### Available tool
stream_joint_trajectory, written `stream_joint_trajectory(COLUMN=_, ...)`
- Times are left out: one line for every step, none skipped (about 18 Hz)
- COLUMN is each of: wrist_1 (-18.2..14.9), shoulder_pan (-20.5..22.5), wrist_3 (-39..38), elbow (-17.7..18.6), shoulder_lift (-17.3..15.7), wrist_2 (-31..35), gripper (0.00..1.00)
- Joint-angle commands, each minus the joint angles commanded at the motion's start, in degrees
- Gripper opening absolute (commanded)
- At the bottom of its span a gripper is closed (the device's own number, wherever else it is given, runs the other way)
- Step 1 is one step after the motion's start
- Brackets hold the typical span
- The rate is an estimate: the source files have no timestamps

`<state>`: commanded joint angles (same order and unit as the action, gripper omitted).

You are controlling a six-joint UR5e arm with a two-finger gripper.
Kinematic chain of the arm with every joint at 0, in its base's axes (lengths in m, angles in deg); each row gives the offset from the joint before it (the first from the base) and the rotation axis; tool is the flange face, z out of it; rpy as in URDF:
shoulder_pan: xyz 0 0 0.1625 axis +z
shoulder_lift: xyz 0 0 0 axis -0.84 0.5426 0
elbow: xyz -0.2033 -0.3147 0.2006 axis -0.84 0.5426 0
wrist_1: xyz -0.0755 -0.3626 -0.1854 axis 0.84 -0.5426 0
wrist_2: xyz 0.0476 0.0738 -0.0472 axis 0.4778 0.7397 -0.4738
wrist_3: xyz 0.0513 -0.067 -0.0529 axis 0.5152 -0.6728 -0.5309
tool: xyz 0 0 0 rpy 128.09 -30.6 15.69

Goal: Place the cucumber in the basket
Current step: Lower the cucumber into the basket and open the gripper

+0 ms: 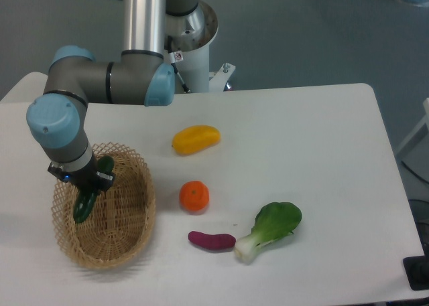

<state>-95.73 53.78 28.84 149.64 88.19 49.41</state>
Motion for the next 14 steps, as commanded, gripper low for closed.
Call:
stream_joint_trajectory(wrist_1=0.0, shoulder_pan=-0.4, wrist_3=0.2, elbow=-0.1, shoulder_lift=0.4, wrist_2=0.0, gripper=0.11)
stream_joint_trajectory(wrist_1=0.0, shoulder_pan=-0.4, wrist_3=0.3, elbow=-0.1, shoulder_lift=0.6, wrist_2=0.0, gripper=0.12)
stream_joint_trajectory(wrist_1=0.0, shoulder_pan=-0.4, wrist_3=0.4, elbow=-0.1, shoulder_lift=0.7, wrist_2=0.0, gripper=0.12)
stream_joint_trajectory(wrist_1=0.1, shoulder_pan=-0.4, wrist_3=0.7, elbow=0.0, shoulder_lift=0.9, wrist_2=0.0, gripper=0.16)
stream_joint_trajectory(wrist_1=0.1, shoulder_pan=-0.5, wrist_3=1.0, elbow=0.0, shoulder_lift=1.1, wrist_2=0.0, gripper=0.20)
stream_joint_trajectory(wrist_1=0.1, shoulder_pan=-0.5, wrist_3=1.1, elbow=-0.2, shoulder_lift=1.2, wrist_2=0.0, gripper=0.21)
stream_joint_trajectory(wrist_1=0.3, shoulder_pan=-0.5, wrist_3=1.2, elbow=-0.2, shoulder_lift=1.1, wrist_2=0.0, gripper=0.33)
stream_joint_trajectory(wrist_1=1.2, shoulder_pan=-0.5, wrist_3=1.3, elbow=-0.2, shoulder_lift=1.2, wrist_2=0.3, gripper=0.73)
stream_joint_trajectory(wrist_1=2.2, shoulder_pan=-0.4, wrist_3=1.2, elbow=-0.2, shoulder_lift=1.1, wrist_2=0.6, gripper=1.00)
stream_joint_trajectory(wrist_1=2.6, shoulder_pan=-0.4, wrist_3=1.2, elbow=-0.3, shoulder_lift=1.0, wrist_2=0.9, gripper=1.00)
stream_joint_trajectory(wrist_1=2.9, shoulder_pan=-0.4, wrist_3=1.3, elbow=-0.8, shoulder_lift=0.7, wrist_2=1.2, gripper=1.00)
stream_joint_trajectory(wrist_1=2.8, shoulder_pan=-0.4, wrist_3=1.3, elbow=-1.7, shoulder_lift=0.5, wrist_2=1.7, gripper=1.00)
stream_joint_trajectory(wrist_1=3.0, shoulder_pan=-0.3, wrist_3=1.4, elbow=-2.4, shoulder_lift=0.3, wrist_2=2.3, gripper=1.00)
stream_joint_trajectory(wrist_1=3.1, shoulder_pan=-0.2, wrist_3=1.5, elbow=-3.1, shoulder_lift=-0.1, wrist_2=3.0, gripper=1.00)
